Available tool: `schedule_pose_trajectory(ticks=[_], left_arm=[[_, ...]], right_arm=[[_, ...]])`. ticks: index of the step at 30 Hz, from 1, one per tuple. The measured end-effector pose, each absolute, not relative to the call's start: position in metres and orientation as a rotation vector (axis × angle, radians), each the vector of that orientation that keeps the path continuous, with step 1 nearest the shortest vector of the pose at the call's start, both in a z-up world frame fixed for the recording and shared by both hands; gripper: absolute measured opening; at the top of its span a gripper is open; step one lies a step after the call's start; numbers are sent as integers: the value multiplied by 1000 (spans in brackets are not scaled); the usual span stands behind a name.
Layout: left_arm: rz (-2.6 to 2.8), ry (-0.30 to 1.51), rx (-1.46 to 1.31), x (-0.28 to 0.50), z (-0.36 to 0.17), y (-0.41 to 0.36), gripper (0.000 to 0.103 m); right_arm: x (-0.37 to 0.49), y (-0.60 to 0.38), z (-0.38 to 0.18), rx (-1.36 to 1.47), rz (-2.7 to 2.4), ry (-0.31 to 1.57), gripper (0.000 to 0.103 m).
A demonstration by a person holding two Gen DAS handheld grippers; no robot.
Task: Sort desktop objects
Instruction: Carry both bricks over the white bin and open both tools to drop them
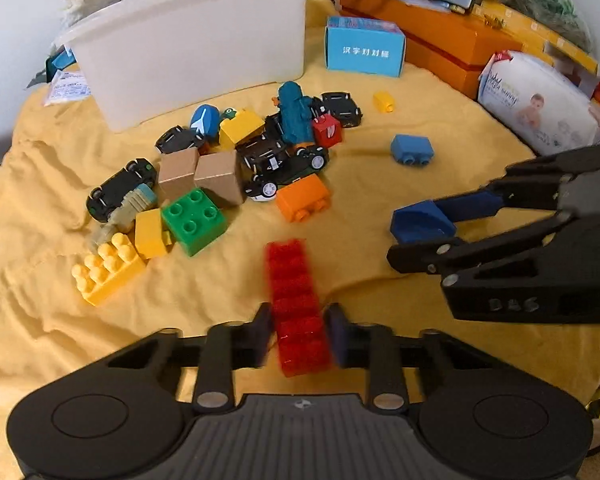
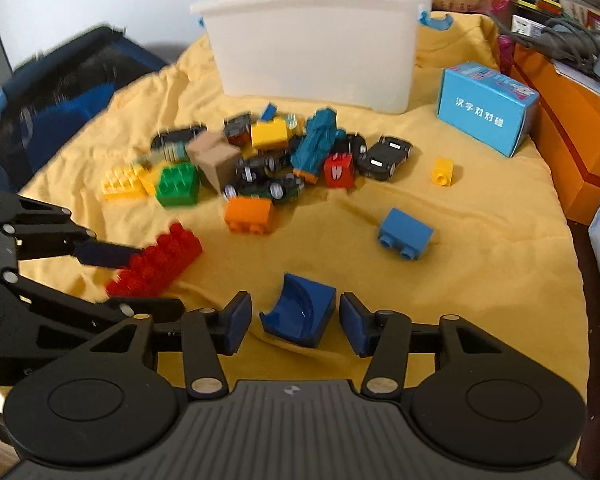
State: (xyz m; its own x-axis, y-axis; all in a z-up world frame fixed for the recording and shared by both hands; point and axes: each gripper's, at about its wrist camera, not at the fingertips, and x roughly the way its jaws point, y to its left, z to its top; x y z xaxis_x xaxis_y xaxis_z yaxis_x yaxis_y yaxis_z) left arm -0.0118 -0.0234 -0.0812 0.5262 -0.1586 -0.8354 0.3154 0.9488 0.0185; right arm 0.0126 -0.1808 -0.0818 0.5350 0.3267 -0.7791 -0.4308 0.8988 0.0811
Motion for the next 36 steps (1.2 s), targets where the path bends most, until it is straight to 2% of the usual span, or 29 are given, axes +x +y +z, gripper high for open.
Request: schedule_pose_trajectory(ticks=[2, 10, 17, 25, 33, 35, 36], left_arm=[[-293, 980, 168, -11, -80, -21, 27], [-296, 897, 167, 5, -46, -12, 27], [-223, 711, 235, 60, 14, 5, 27], [-173, 564, 232, 148, 69, 20, 27], [-133, 642, 240, 221, 33, 20, 28], [-138, 659, 229, 221, 32, 20, 33], [-145, 651, 223, 215, 34, 23, 40]], right_arm=[[9, -178, -84, -187, 451, 879, 44], [15, -180, -67, -197, 464, 844, 43], [56, -177, -15, -216, 451, 677, 43], [144, -157, 53, -221, 388, 466, 44], [231, -144, 31, -97, 304, 619, 45], [236, -144, 22, -101, 302, 644, 45], [235, -144, 19, -104, 302, 650, 45]])
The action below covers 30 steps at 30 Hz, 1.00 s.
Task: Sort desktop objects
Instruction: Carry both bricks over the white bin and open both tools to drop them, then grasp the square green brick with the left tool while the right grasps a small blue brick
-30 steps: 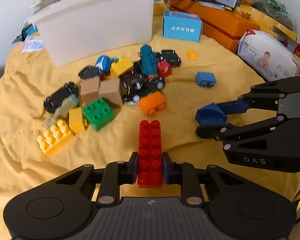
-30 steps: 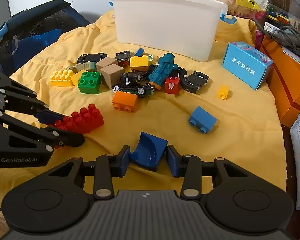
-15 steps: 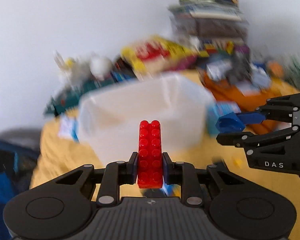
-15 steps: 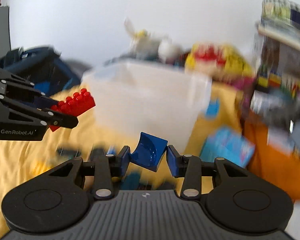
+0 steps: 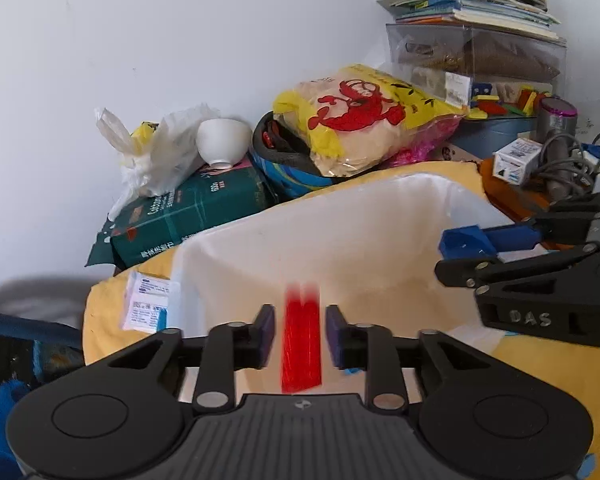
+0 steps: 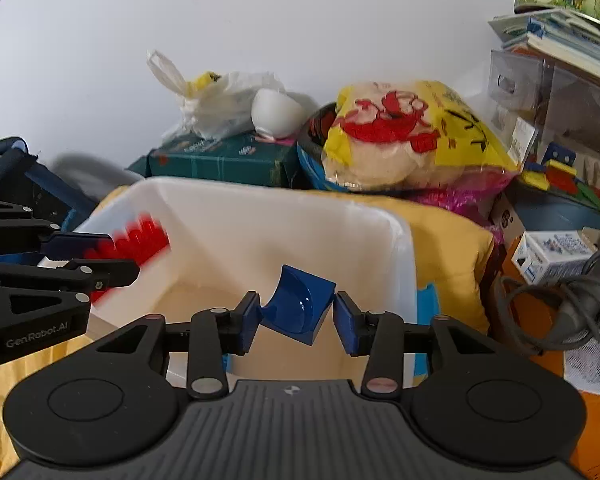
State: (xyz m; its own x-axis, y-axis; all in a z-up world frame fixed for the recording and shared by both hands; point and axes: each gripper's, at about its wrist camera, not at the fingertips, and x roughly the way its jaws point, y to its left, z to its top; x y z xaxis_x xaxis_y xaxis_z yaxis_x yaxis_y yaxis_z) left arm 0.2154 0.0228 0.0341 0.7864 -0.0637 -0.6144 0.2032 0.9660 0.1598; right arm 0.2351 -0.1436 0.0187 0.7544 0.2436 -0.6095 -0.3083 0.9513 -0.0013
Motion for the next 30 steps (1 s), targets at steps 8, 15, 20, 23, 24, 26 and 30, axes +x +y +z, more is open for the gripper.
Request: schedule_pose_trajectory(ticks=[8, 15, 20, 23, 24, 26, 30], left_arm=[[-178, 602, 247, 148, 42, 17, 65], [-207, 702, 155, 69, 3, 20, 65], [-216, 798, 120, 33, -37, 15, 65], [-198, 816, 92, 27, -50, 13, 65], [-184, 820, 95, 29, -53, 12, 65], [-156, 816, 111, 31, -58, 10, 64], [-148, 821, 144, 41, -69, 5, 63]], right_arm=[[197, -153, 25, -136, 348, 594, 45], [132, -169, 18, -128, 430, 578, 49], [86, -176, -10, -136, 464, 639, 49], [66, -179, -29, -165, 448, 689, 47], [58, -180, -36, -185, 436, 699, 47], [47, -181, -46, -221, 424, 721, 47], [26, -185, -60, -265, 420, 755, 47]])
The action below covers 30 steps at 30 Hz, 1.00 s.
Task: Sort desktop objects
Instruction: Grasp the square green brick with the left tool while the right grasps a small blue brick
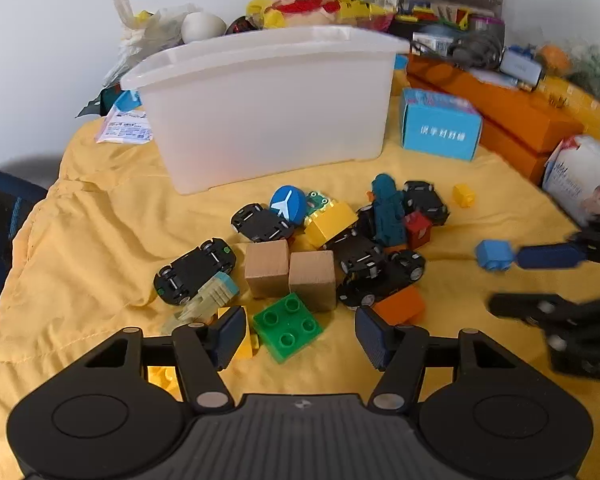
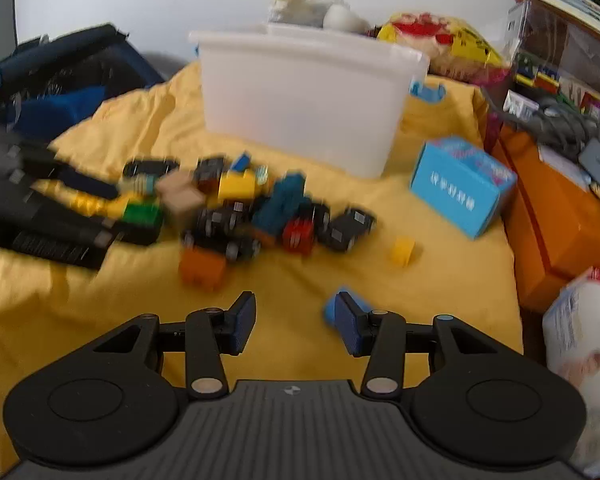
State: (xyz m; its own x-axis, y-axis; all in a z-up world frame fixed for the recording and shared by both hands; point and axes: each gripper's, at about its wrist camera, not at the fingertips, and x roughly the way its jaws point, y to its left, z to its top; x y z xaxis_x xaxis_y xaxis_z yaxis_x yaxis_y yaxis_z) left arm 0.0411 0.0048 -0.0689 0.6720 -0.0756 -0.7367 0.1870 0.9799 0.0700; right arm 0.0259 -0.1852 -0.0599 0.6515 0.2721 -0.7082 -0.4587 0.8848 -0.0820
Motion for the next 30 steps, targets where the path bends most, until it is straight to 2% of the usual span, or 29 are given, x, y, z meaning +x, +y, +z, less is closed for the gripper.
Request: schedule_pose_trajectory(ticks=[3, 4, 14, 16, 18, 21, 28, 30], left_arm=[[-128, 841, 165, 47, -81, 2, 54], [-127, 822, 173, 46, -82, 2, 44], [-260, 907, 92, 14, -63, 6, 44], [-289, 938, 91, 4, -62, 5, 44], [-305, 948, 109, -6, -64, 2, 44], [-308, 959, 119, -14, -69, 0, 44], [-299, 974, 98, -13, -76, 3, 45], [-299, 972, 103, -13, -78, 2, 45]], right_arm=[[17, -190, -62, -259, 411, 759, 47], [16, -191, -62, -256, 407, 758, 47], [23, -203, -68, -277, 339, 735, 47], [24, -201, -71, -326, 340, 715, 44], [24, -196, -74, -405, 343, 682, 35], [26, -189, -78, -487, 373, 665, 28], [43, -183, -93, -615, 382, 667, 28], [53, -186, -94, -592, 378, 685, 24]])
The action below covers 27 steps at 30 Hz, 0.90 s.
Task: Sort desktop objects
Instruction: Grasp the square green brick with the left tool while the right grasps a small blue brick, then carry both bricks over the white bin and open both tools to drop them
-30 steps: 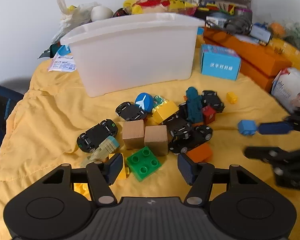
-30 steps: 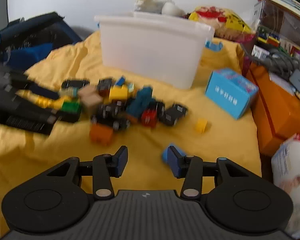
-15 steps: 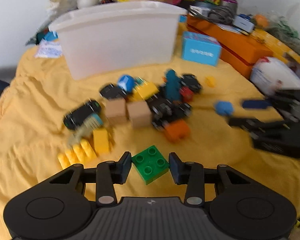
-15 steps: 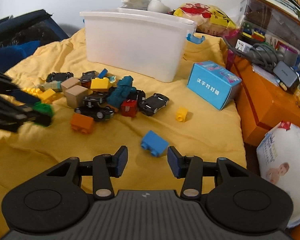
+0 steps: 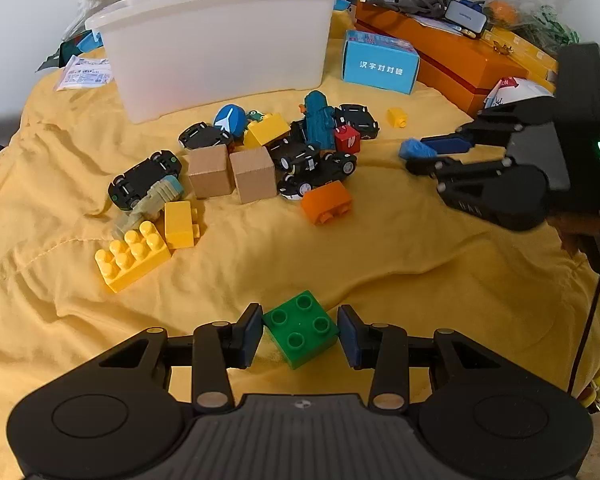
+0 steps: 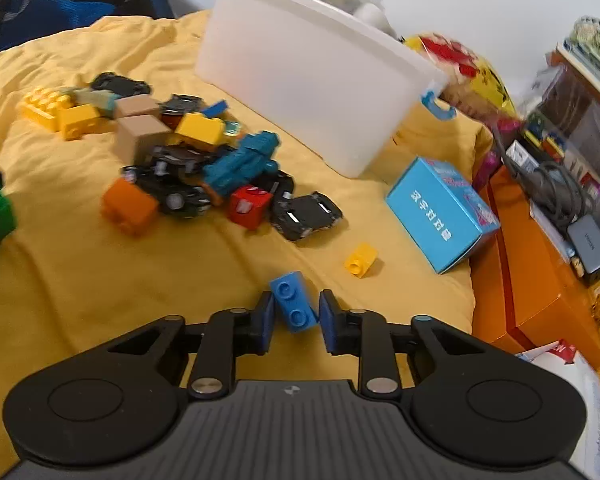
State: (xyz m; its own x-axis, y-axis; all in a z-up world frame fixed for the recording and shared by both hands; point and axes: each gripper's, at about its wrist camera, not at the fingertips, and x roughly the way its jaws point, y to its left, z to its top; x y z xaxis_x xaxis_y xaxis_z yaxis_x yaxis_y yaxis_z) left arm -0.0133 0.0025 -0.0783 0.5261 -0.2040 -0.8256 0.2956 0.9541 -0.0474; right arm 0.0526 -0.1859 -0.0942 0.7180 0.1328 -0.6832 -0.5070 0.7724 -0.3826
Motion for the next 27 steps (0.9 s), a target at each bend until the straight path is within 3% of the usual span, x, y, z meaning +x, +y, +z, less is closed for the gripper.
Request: schedule_pose_trajectory(ticks=[2, 10, 16, 27], left_arm=[[-300, 966, 105, -14, -79, 2, 45], [-309, 975, 118, -18, -85, 2, 45], [-319, 948, 110, -23, -83, 2, 44], [-312, 799, 145, 9, -30, 11, 44]], right_arm=[[59, -190, -94, -537, 379, 703, 18], [31, -181, -67, -379, 470, 759, 17], [15, -169, -77, -330, 508, 818, 18], [32, -177, -59, -311, 497, 783, 17]])
